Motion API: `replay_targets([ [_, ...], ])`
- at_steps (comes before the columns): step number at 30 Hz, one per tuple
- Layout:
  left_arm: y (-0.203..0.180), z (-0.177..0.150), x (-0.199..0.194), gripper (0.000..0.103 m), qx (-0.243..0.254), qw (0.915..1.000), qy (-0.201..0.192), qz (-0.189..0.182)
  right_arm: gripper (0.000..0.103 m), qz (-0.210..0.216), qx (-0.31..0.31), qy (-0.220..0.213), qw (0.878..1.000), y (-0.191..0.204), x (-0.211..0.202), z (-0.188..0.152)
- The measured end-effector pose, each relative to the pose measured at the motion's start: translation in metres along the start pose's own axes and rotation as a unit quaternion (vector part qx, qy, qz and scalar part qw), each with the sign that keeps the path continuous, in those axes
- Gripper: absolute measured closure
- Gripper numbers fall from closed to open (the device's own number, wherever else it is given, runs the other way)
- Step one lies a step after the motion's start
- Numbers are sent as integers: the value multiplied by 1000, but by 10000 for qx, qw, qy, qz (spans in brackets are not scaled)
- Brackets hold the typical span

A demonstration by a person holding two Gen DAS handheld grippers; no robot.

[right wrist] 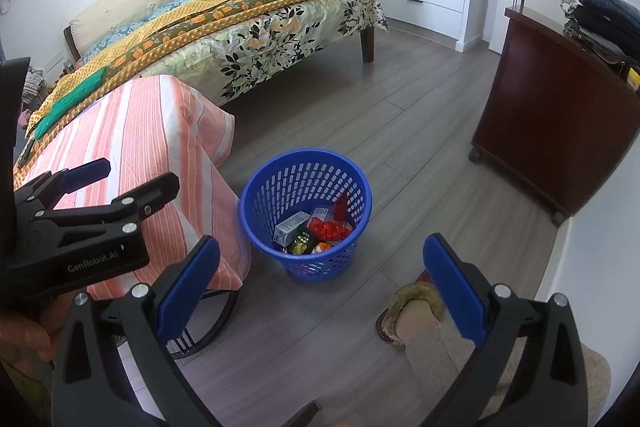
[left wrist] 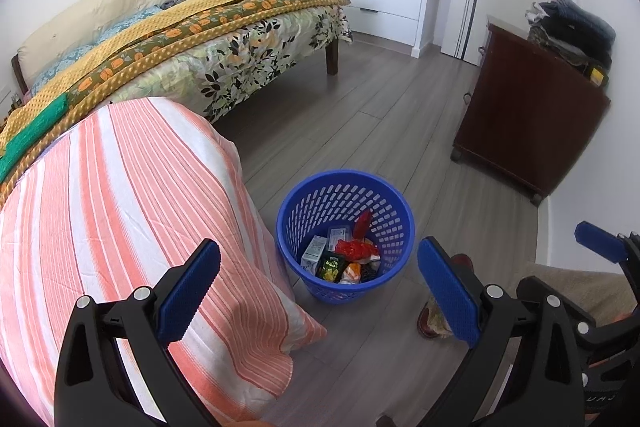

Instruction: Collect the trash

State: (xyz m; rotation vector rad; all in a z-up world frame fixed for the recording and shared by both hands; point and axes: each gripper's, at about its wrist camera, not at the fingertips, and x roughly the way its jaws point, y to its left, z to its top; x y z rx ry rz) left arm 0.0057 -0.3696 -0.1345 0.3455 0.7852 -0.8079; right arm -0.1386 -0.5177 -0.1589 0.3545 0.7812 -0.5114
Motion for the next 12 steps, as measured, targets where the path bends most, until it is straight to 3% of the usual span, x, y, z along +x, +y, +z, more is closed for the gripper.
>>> replay_targets([
  [5, 1, -1, -5, 5, 10, 10000, -76, -5, 5, -20, 49, 8, 10000, -3, 0, -2],
  [8, 3, 2, -4, 5, 62, 9998, 117, -119, 5, -87, 46, 30, 9999, -4, 2, -2],
  [12, 28, 1, -12, 5, -50, 9999, 165, -14, 5, -165, -127, 134, 9997, 8, 8, 0],
])
